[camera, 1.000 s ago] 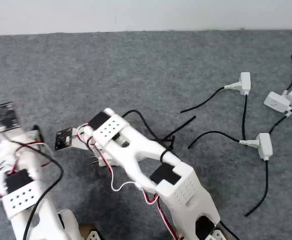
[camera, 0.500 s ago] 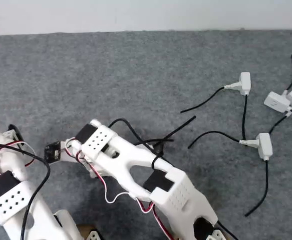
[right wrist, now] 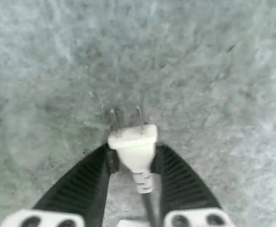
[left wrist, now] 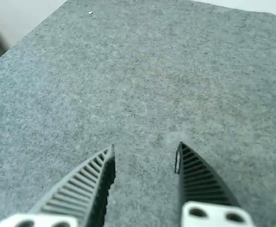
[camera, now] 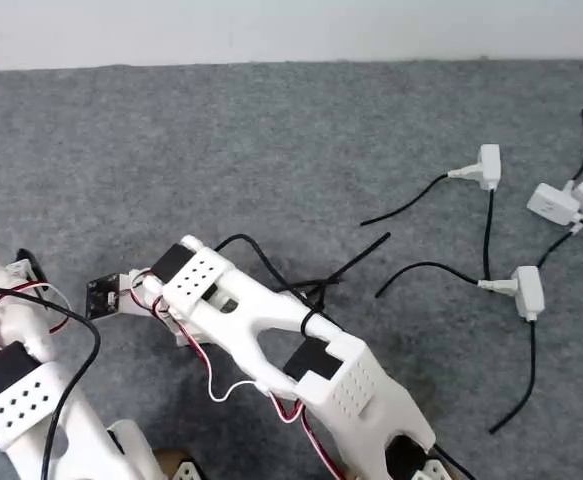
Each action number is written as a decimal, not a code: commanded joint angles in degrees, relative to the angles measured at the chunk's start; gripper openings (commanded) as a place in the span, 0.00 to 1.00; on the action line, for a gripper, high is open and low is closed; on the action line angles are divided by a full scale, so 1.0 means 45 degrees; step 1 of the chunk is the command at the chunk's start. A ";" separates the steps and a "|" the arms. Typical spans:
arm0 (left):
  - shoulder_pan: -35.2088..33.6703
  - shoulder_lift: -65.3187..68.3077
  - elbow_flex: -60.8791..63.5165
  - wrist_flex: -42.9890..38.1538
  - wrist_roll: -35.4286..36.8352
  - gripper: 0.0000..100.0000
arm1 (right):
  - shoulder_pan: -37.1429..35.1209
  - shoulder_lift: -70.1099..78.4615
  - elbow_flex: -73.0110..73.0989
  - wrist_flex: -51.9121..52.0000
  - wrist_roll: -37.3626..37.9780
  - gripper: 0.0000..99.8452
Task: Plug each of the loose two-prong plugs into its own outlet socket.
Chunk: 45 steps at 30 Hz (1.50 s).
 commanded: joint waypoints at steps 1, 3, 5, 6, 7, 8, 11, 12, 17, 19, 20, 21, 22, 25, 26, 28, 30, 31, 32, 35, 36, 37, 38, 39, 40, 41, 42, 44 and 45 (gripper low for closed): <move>-0.0078 -0.0293 -0.0713 0.0020 0.0137 0.20 | 0.0029 0.0049 -0.0020 -0.0107 0.0039 0.00; -0.0078 -0.0293 -0.0694 0.0020 0.0137 0.20 | 0.0068 0.0049 -0.0020 -0.0107 0.0039 0.01; -0.0078 -0.0293 -0.0694 0.0020 0.0137 0.20 | 0.0068 0.0049 -0.0020 -0.0107 0.0117 0.01; -0.0078 -0.0293 -0.0694 0.0020 0.0137 0.20 | 0.0088 0.0049 -0.0020 -0.0088 0.0117 0.01; -0.0078 -0.0274 -0.0694 0.0020 0.0137 0.20 | 0.0088 0.0049 -0.0020 -0.0068 0.0117 0.01; -0.0078 -0.0274 -0.0694 0.0020 0.0137 0.20 | 0.0127 0.0029 -0.0020 0.0010 0.0117 0.01; -0.0078 -0.0274 -0.0694 0.0000 0.0137 0.20 | 0.0381 -0.0186 -0.0176 0.0342 0.0117 0.01; -0.0078 -0.0274 -0.0694 0.0000 0.0137 0.20 | 0.0518 -0.0303 -0.0274 0.0537 0.0117 0.01; -0.0078 -0.0274 -0.0615 -0.0176 0.0137 0.20 | 0.1280 -0.1319 -0.0371 0.1319 0.0137 0.01; -0.0059 -0.0274 -0.0479 -0.0352 0.0137 0.20 | 0.1651 -0.1944 -0.0371 0.1612 0.0137 0.01; -0.0059 -0.0274 -0.0459 -0.0410 0.0137 0.20 | 0.1827 -0.2295 -0.0371 0.1768 0.0137 0.01; -0.0059 -0.0254 -0.0440 -0.0430 0.0137 0.20 | 0.1983 -0.2667 -0.0371 0.1924 0.0156 0.01; -0.0039 -0.0254 -0.0400 -0.0430 0.0137 0.20 | 0.2139 -0.3057 -0.0371 0.2061 0.0156 0.01; 0.0274 -0.0254 -0.0283 -0.0430 0.0137 0.20 | 0.2510 -0.4230 -0.0371 0.2491 0.0176 0.01; 0.0469 -0.0254 -0.0244 -0.0430 0.0137 0.20 | 0.2589 -0.4659 -0.0371 0.2647 0.0234 0.01; 0.0918 -0.0254 -0.0049 -0.0410 0.0137 0.20 | 0.2784 -0.5402 -0.0371 0.3057 0.0391 0.01; 0.1504 -0.0274 0.0127 -0.0391 0.0039 0.20 | 0.3057 -0.6046 -0.0371 0.3409 0.0391 0.01; 0.1856 -0.0274 0.0186 -0.0352 -0.0020 0.20 | 0.3253 -0.6320 -0.0352 0.3565 0.0352 0.01; 0.2227 -0.0293 0.0186 -0.0195 -0.0234 0.20 | 0.3468 -0.6535 -0.0352 0.3683 0.0332 0.01; 0.3946 -0.0313 0.0107 0.0000 -0.0899 0.20 | 0.4073 -0.7160 -0.0332 0.3839 0.0332 0.01; 0.4552 -0.0410 0.0088 0.0020 -0.1153 0.20 | 0.4230 -0.7355 -0.0332 0.3858 0.0313 0.01; 0.5177 -0.0664 0.0010 0.0215 -0.1407 0.20 | 0.4347 -0.7512 -0.0332 0.3976 0.0313 0.01; 0.5783 -0.1016 -0.0127 0.0645 -0.1641 0.20 | 0.4425 -0.7648 -0.0332 0.4132 0.0313 0.01; 0.6408 -0.1485 -0.0322 0.1133 -0.1856 0.20 | 0.4444 -0.7746 -0.0313 0.4288 0.0313 0.01; 0.7053 -0.2090 -0.0518 0.1680 -0.2012 0.20 | 0.4464 -0.7805 -0.0313 0.4464 0.0313 0.01; 0.7736 -0.2716 -0.0654 0.2227 -0.2188 0.20 | 0.4464 -0.7863 -0.0313 0.4601 0.0313 0.01; 0.8420 -0.3419 -0.0713 0.2657 -0.2442 0.20 | 0.4464 -0.7961 -0.0313 0.4737 0.0313 0.01; 0.9670 -0.4864 -0.0694 0.3419 -0.3028 0.20 | 0.4503 -0.8059 -0.0352 0.4952 0.0313 0.01; 1.0237 -0.5587 -0.0674 0.3868 -0.3243 0.20 | 0.4503 -0.8156 -0.0352 0.5031 0.0313 0.01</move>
